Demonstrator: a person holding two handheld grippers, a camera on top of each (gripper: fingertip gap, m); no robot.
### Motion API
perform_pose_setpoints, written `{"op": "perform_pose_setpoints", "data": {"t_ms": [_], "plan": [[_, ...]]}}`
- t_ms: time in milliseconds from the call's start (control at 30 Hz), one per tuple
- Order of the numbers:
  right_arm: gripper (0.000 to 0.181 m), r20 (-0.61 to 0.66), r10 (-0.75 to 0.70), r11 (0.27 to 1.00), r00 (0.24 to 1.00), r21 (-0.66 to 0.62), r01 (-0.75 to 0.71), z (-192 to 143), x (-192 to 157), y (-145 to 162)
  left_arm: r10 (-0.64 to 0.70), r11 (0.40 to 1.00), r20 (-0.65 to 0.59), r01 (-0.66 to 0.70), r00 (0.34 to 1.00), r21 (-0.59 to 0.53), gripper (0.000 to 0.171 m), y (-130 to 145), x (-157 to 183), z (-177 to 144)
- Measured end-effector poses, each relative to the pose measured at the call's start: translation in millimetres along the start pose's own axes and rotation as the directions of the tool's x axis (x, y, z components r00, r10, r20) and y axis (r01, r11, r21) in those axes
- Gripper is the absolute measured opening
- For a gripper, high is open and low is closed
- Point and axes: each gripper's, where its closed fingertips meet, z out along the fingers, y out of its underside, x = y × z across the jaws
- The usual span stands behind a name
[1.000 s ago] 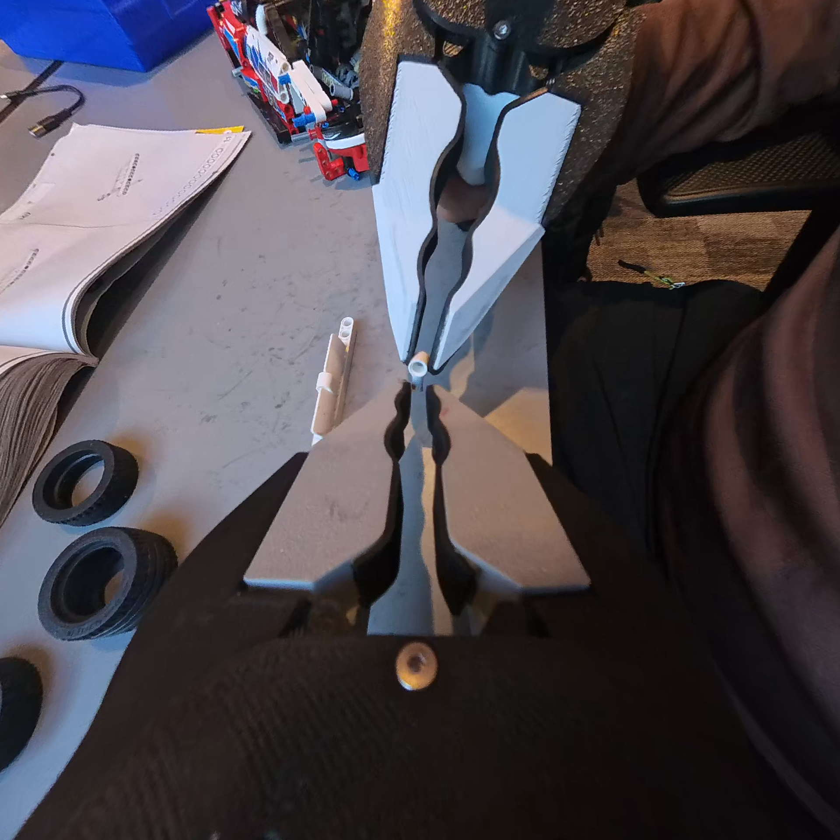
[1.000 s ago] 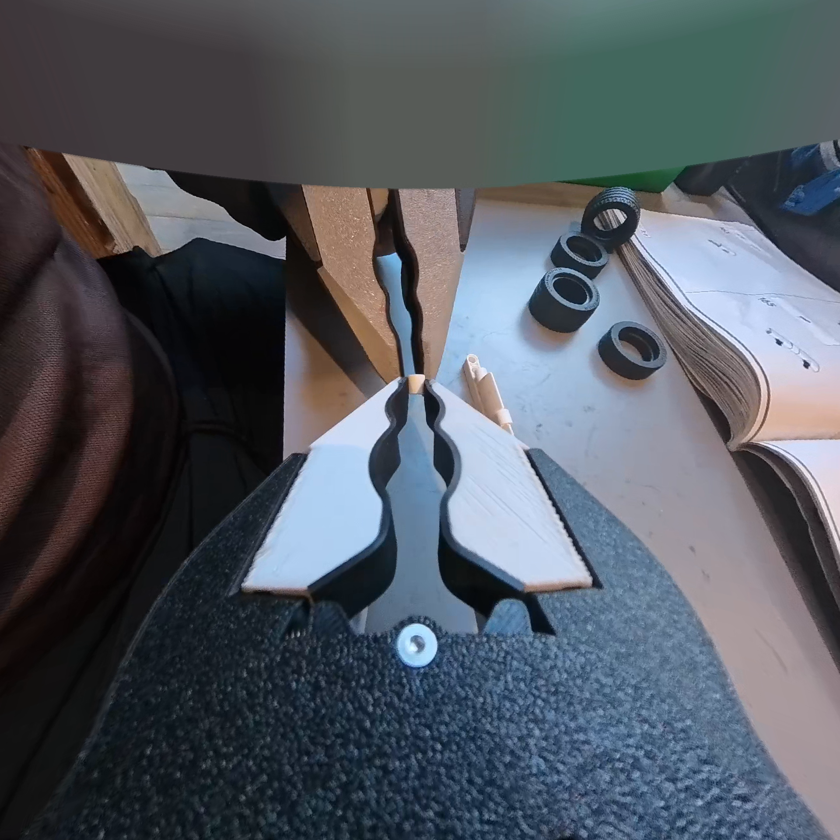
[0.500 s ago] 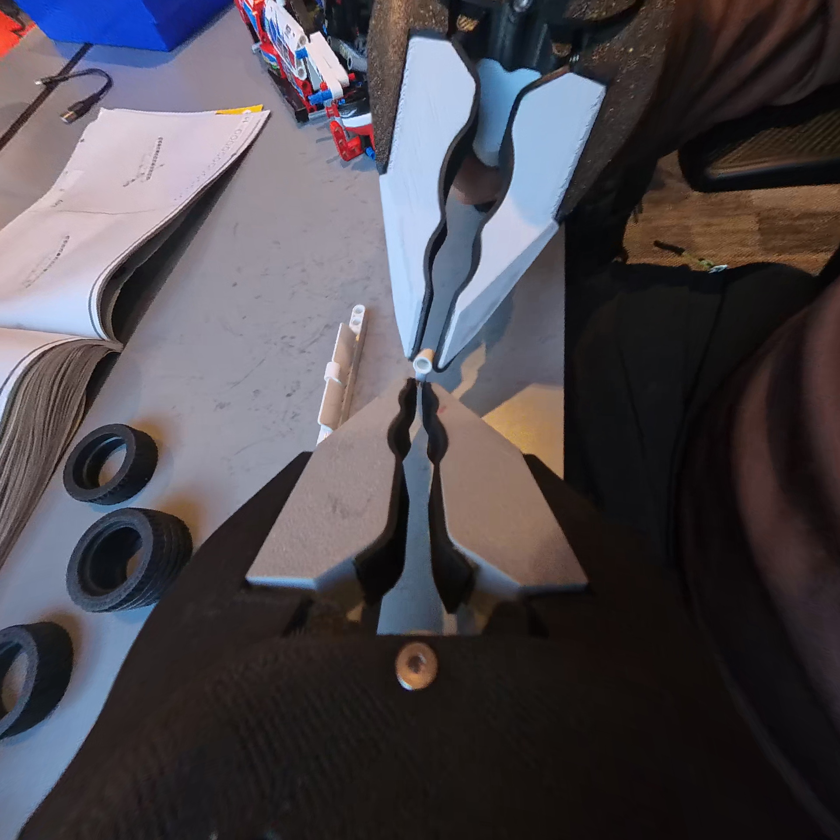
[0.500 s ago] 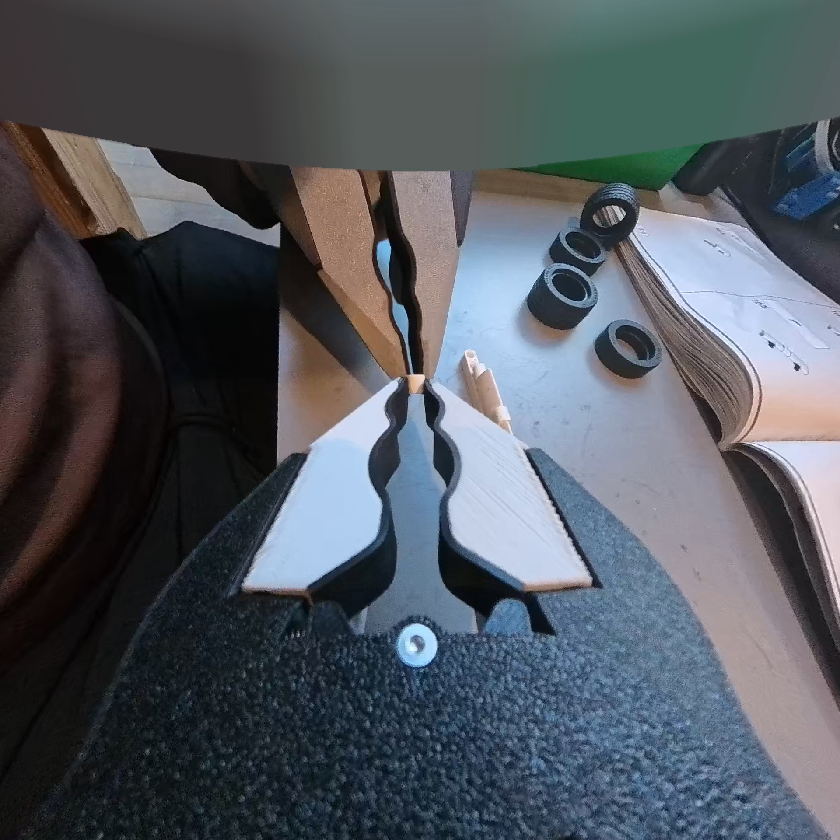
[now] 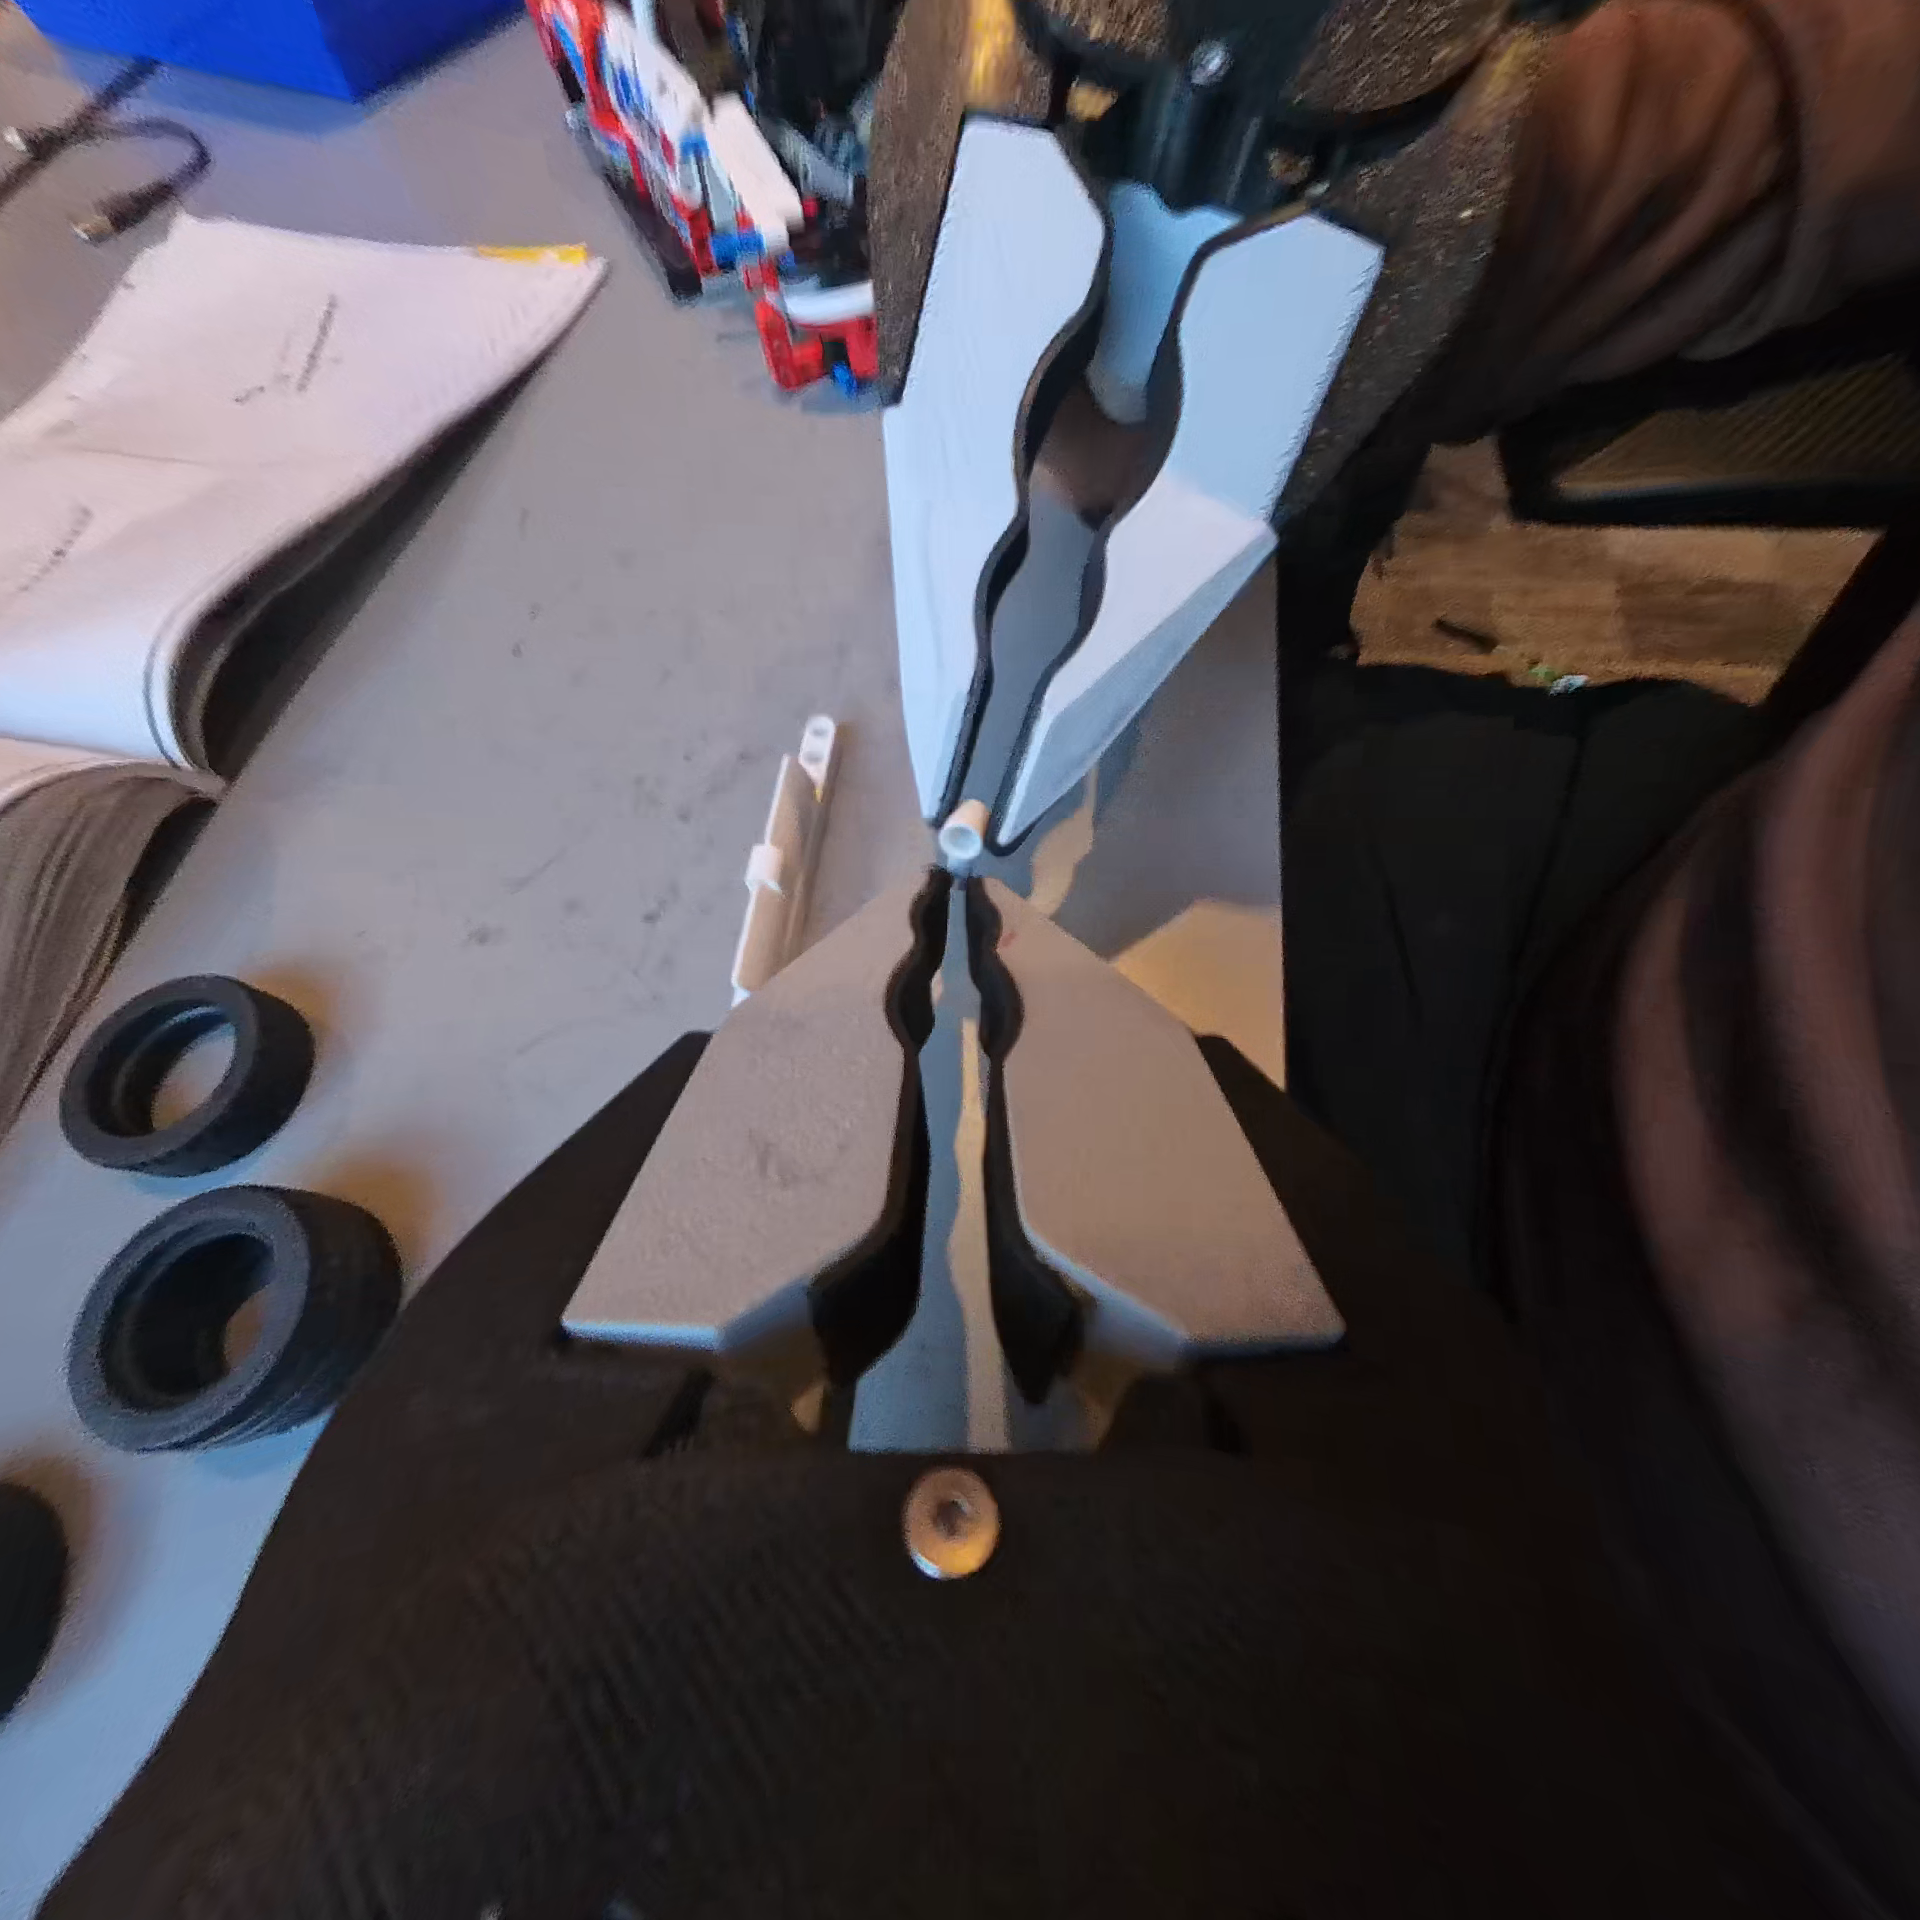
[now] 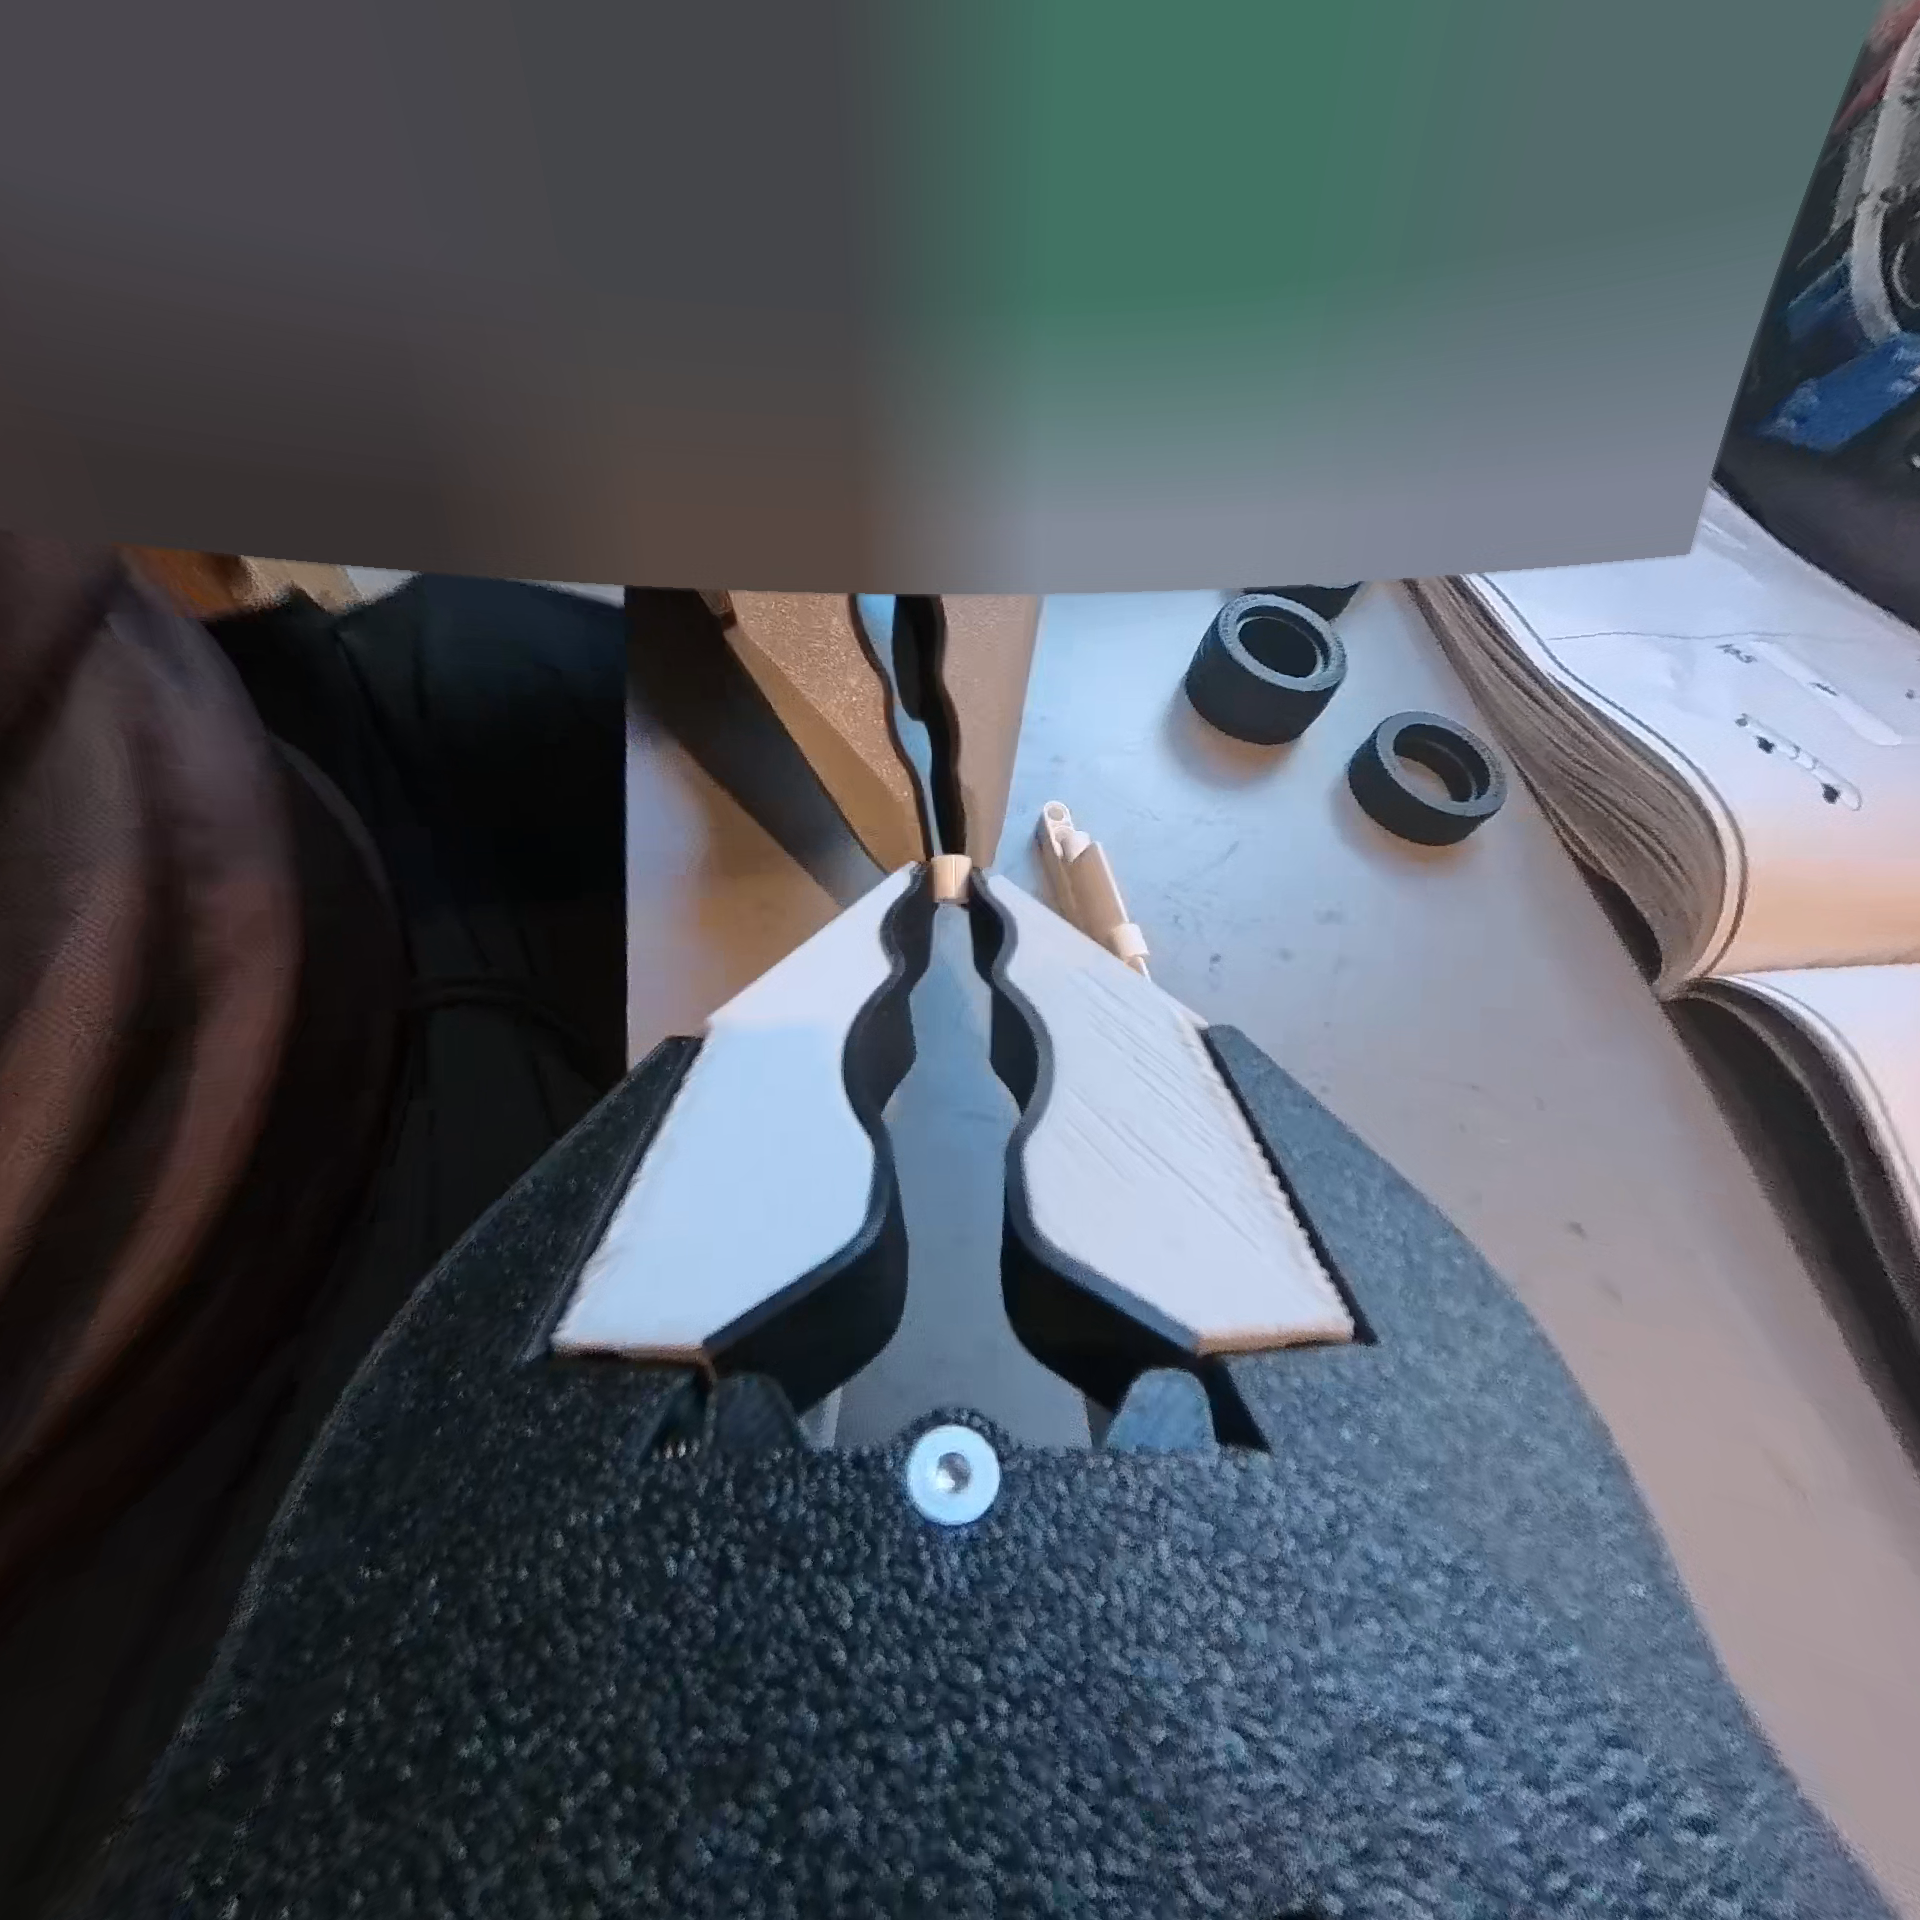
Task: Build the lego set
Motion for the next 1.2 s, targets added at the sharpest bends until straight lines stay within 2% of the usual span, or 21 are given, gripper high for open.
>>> {"op": "perform_pose_setpoints", "data": {"t_ms": [67,100,200,267,433,600,700,1033,1200], "plan": [[0.007,0.006,0.053,0.998,0.999,0.036,-0.053,-7,4,-5,-0.004,0.999,-0.001,0.004,1.0,0.036,0.003,-5,-4,-7],[0.007,-0.015,0.059,0.998,0.998,0.039,-0.058,-13,10,-5,-0.001,1.0,0.007,0.001,1.0,0.016,0.015,-3,-8,-9],[0.007,-0.09,0.088,0.996,0.992,-0.018,-0.09,-31,35,9,-0.013,1.0,0.051,0.012,0.999,0.013,0.022,-7,-29,-15],[0.007,-0.105,0.103,0.992,0.989,-0.066,-0.11,-33,45,19,-0.041,0.999,0.033,0.041,0.999,-0.005,0.034,-12,-38,-9],[0.007,-0.057,0.039,0.976,0.998,-0.211,-0.05,-19,48,38,-0.042,0.99,-0.088,0.029,0.995,-0.139,0.026,-1,-36,24],[0.007,0.003,0.058,0.971,0.998,-0.234,-0.055,-12,47,44,-0.034,0.973,-0.112,0.007,0.993,-0.229,0.016,16,-37,38],[0.007,0.019,0.055,0.968,0.998,-0.248,-0.049,-9,47,47,-0.039,0.978,-0.132,0.011,0.99,-0.208,0.005,15,-36,39],[0.007,0.055,0.038,0.955,0.998,-0.297,-0.02,-9,49,49,-0.043,0.979,-0.159,0.01,0.986,-0.203,0.005,15,-40,40],[0.007,0.092,-0.024,0.931,0.995,-0.362,0.056,-8,49,49,-0.049,0.979,-0.172,0.013,0.984,-0.202,0.005,15,-40,40]]}}
